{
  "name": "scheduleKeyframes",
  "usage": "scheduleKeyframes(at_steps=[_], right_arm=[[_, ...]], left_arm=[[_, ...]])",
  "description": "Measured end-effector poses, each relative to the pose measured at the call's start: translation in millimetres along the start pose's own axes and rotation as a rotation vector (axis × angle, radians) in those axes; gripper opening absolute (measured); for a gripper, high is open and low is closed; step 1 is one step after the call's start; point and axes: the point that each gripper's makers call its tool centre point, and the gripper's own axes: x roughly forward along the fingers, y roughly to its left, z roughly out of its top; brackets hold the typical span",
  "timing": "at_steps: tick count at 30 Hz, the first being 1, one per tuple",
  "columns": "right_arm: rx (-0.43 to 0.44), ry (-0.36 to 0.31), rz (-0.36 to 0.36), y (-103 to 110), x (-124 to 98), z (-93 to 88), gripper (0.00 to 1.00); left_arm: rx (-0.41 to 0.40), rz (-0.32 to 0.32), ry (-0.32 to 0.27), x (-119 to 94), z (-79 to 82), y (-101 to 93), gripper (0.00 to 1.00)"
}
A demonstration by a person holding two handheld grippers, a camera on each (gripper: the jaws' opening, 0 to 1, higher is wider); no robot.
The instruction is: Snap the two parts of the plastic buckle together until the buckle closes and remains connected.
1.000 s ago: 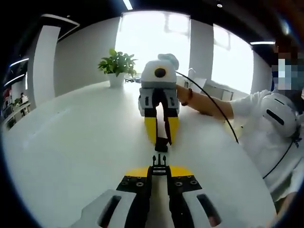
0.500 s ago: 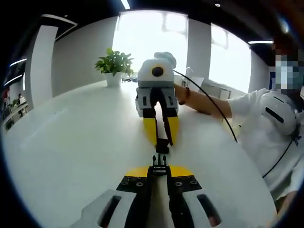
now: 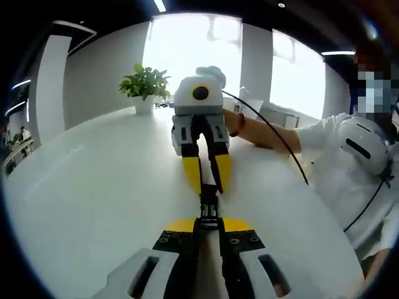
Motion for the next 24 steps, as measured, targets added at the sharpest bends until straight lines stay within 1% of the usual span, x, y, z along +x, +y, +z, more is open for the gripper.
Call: scheduleKeyframes(at_steps=[8, 12, 17, 19, 21, 24], right_arm=[[-0.004, -0.001, 0.000, 3.2, 3.1, 0.4, 0.12], [0.001, 0.013, 0.002, 5.3, 6.5, -2.7, 0.12], [0.005, 0.026, 0.008, 6.5, 8.9, -7.8, 0.12], [-0.014, 0.022, 0.014, 7.9, 9.5, -7.7, 0.12], [-0.022, 0.023, 0.011, 5.1, 8.7, -7.6, 0.12], [-0.004, 0.007, 0.001, 2.5, 10.5, -7.1, 0.12]], left_arm=[[0.008, -0.009, -0.010, 1.2, 2.5, 0.4, 0.11], [0.016, -0.008, 0.006, 3.2, -0.8, -0.4, 0.11], [0.023, -0.010, 0.003, 4.6, -0.9, -3.1, 0.11], [0.029, -0.011, 0.003, 5.0, -1.3, -4.7, 0.11], [0.023, -0.010, 0.002, 5.8, -1.1, -5.1, 0.11], [-0.007, -0.004, -0.010, 8.3, -1.0, -4.6, 0.11]])
